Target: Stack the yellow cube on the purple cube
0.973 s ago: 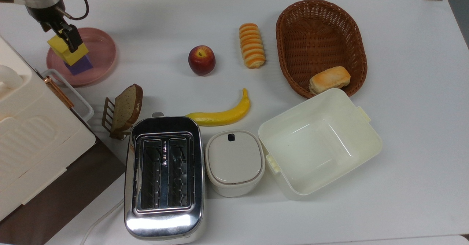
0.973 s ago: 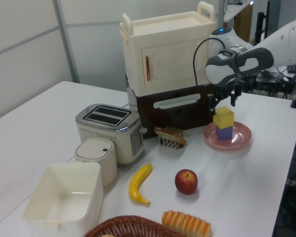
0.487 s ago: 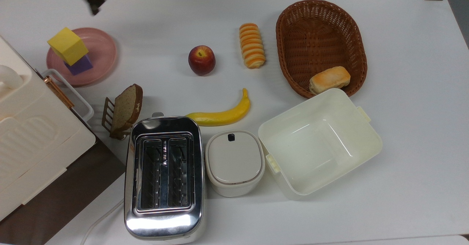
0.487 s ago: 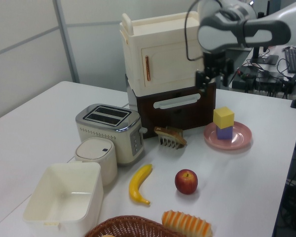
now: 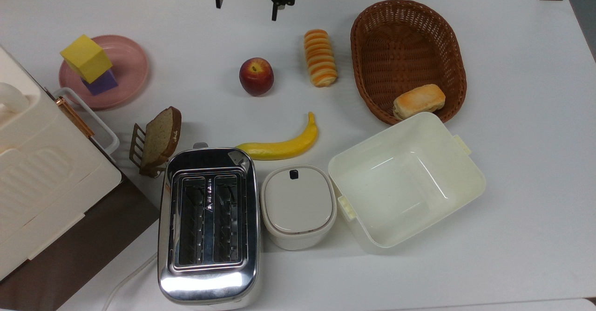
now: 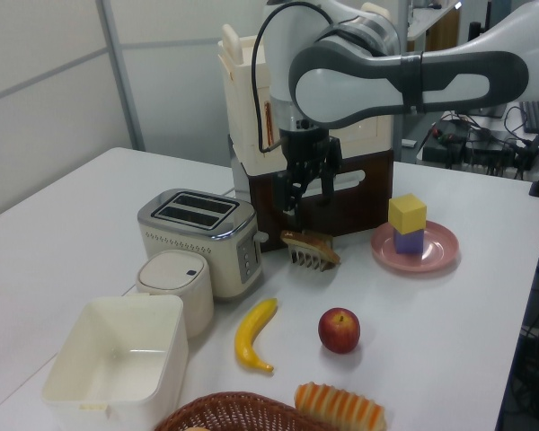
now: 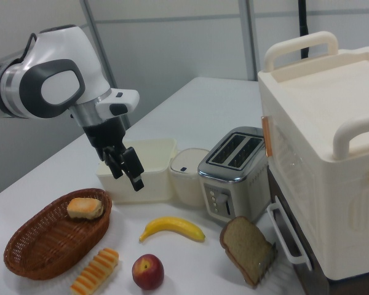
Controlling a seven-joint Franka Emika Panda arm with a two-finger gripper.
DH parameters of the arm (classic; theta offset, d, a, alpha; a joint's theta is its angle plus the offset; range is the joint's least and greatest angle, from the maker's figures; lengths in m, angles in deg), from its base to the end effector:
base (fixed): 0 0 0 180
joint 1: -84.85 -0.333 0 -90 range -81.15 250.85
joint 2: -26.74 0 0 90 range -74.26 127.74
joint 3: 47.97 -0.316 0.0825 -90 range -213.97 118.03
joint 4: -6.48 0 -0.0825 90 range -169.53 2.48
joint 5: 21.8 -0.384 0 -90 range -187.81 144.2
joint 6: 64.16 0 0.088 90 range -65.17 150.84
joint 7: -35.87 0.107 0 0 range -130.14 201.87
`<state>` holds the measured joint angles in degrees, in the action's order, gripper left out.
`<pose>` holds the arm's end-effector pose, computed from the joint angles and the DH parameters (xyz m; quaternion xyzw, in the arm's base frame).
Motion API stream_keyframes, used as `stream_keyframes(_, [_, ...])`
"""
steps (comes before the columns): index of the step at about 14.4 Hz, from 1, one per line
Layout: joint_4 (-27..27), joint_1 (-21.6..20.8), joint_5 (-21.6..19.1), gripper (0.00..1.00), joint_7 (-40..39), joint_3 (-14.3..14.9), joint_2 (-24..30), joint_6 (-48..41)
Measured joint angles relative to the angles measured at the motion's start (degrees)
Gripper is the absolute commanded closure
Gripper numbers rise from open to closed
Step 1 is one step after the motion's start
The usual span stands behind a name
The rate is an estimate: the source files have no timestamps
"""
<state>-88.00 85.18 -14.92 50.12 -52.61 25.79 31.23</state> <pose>0.5651 0.0304 0.5870 0.9950 -0.0809 0.0092 0.0583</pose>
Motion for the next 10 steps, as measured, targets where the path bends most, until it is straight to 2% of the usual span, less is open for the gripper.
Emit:
stream_keyframes(2, [0.0, -2.6, -2.1, 0.0, -0.9, 4.2, -0.1, -0.7])
stream_keyframes(5, [0.0, -3.2, -6.3, 0.0, -5.5, 10.1, -0.1, -0.7])
stream_keyframes(7, [0.0, -3.1, -6.8, 0.0, -6.8, 11.9, -0.1, -0.7])
stream_keyframes(10, [0.2, -2.7, -6.8, 0.0, -6.9, 12.5, -0.1, -0.7])
